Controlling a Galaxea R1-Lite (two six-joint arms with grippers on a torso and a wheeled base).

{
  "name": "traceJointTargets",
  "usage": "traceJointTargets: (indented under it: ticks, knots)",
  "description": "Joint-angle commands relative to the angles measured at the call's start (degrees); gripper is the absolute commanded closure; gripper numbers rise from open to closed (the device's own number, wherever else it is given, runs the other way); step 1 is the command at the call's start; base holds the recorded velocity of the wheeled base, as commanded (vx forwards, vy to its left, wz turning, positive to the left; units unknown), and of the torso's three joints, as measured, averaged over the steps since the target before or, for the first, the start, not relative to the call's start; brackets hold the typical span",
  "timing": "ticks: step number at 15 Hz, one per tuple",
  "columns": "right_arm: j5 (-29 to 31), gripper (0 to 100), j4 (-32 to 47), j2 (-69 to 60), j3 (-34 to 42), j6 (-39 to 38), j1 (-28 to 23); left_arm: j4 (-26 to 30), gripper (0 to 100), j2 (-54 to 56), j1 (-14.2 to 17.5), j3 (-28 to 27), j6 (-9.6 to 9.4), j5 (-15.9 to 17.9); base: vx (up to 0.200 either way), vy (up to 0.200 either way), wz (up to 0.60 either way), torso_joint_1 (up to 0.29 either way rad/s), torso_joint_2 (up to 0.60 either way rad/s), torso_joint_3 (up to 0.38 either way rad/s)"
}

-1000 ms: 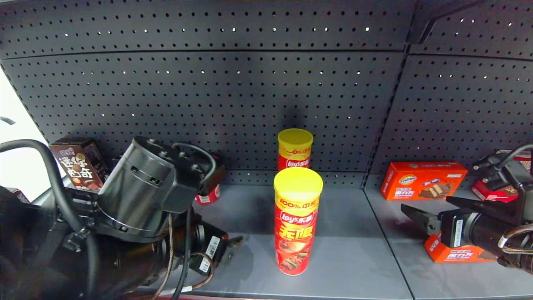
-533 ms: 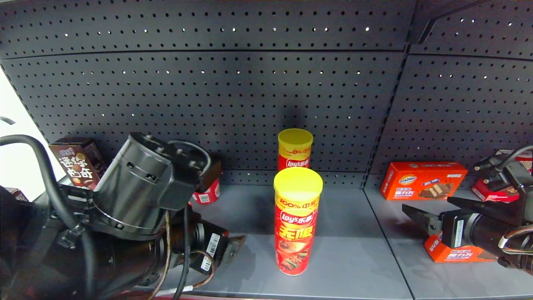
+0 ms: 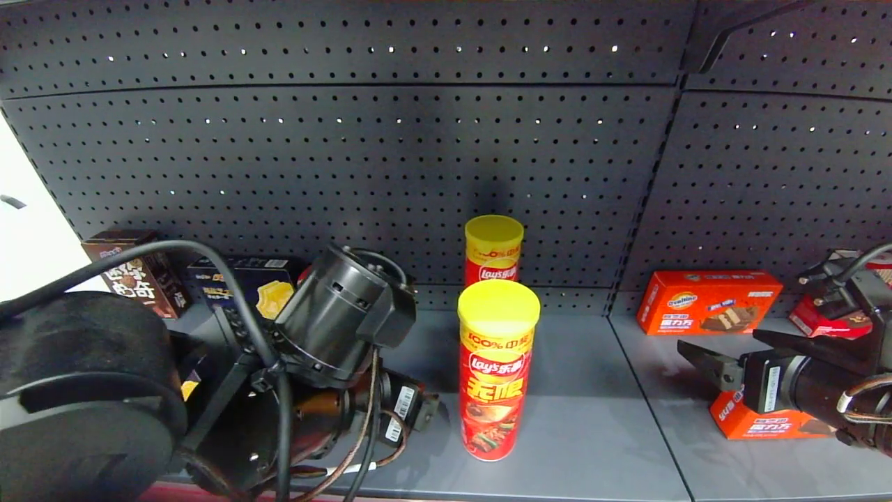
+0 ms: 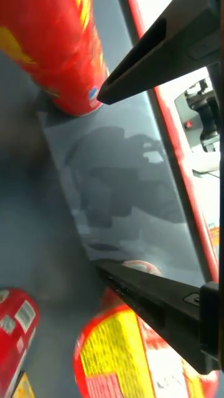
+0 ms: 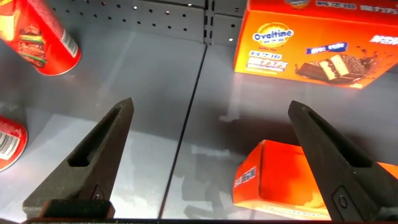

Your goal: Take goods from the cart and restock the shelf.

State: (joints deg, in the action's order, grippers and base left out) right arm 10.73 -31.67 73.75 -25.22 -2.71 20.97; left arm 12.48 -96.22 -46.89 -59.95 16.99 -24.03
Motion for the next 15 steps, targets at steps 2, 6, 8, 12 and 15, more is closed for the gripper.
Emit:
traceJointTargets:
  ticks: [2,6,8,12,15]
  knots:
    - [-0.09,0,-0.06,0.25,-0.09,-0.11,-0.05,-1.23,0,-3.36,0.13,-1.04,0.06,-0.49,0.000,0.000,0.00,0.000,0.00,0.000]
    - [-0.80,0,-0.06,0.51,-0.09,-0.11,-0.75,-2.46,0,-4.41,0.22,-1.57,0.14,-0.93,0.000,0.000,0.00,0.000,0.00,0.000]
    - [-0.88,0,-0.06,0.51,0.00,-0.11,-0.75,-2.55,0,-4.50,-0.14,-1.57,0.06,-0.85,0.000,0.000,0.00,0.000,0.00,0.000]
    - [-0.88,0,-0.06,0.34,0.44,-0.02,-0.75,-3.08,0,-4.85,-0.31,-1.57,0.06,-0.76,0.000,0.000,0.00,0.000,0.00,0.000]
    - [-0.88,0,-0.23,0.25,0.79,-0.11,-0.75,-4.49,0,-5.56,-0.40,-1.66,0.06,-0.85,0.000,0.000,0.00,0.000,0.00,0.000]
